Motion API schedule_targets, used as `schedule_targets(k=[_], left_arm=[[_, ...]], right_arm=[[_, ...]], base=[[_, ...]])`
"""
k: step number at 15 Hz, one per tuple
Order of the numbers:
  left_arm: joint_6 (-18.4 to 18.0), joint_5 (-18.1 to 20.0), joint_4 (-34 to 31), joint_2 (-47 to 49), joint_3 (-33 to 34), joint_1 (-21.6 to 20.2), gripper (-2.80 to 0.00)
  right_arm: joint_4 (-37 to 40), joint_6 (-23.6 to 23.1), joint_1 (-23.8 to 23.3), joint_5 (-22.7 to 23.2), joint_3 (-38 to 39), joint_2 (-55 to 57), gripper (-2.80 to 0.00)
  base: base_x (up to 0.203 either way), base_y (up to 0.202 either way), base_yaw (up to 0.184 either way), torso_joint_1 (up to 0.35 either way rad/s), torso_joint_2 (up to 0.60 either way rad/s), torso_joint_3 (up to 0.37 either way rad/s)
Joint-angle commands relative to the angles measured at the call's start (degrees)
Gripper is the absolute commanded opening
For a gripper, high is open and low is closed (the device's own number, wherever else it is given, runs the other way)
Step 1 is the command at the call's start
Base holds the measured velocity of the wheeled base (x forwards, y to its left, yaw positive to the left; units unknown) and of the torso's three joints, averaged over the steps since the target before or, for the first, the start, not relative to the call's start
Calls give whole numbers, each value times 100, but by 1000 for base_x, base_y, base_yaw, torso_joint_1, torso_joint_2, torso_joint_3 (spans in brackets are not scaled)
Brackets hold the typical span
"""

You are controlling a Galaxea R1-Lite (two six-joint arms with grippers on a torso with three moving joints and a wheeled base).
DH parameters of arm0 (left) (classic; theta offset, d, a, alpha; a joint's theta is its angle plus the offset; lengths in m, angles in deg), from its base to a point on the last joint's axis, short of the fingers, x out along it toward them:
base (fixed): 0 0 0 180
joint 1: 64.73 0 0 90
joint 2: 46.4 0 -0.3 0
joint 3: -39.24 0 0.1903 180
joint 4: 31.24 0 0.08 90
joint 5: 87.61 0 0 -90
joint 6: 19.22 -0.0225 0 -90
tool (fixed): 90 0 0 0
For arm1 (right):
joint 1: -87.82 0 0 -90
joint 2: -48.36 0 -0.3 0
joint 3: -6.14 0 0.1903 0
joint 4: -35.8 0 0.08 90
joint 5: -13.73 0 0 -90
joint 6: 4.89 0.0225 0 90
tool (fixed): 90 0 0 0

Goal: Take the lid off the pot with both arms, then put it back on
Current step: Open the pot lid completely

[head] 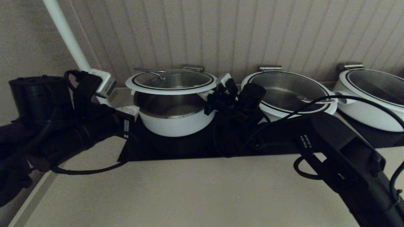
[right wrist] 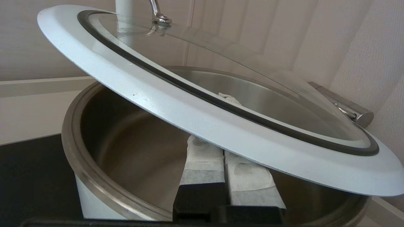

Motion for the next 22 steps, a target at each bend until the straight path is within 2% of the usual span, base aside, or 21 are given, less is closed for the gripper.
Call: schedule_targets(k=[1,8,14,22], left_arm=[[13,-13,24,208,32,17,-280],[44,-13,42,437,-53,17,-280],[48,-22,42,681,-518,17,-280],[60,-39,42,832,-821,8,-280]], right_arm=[[-36,-7,3,16,0,-10,-280],[-18,-7,3,16,-150,16,-280],[-27,-7,3,16,-150,16,-280],[-42,-29,103,25,-137,25,-280]], base=[[0,0,0,0,0,0],[0,0,0,0,0,0],[0,0,0,0,0,0],[0,0,0,0,0,0]])
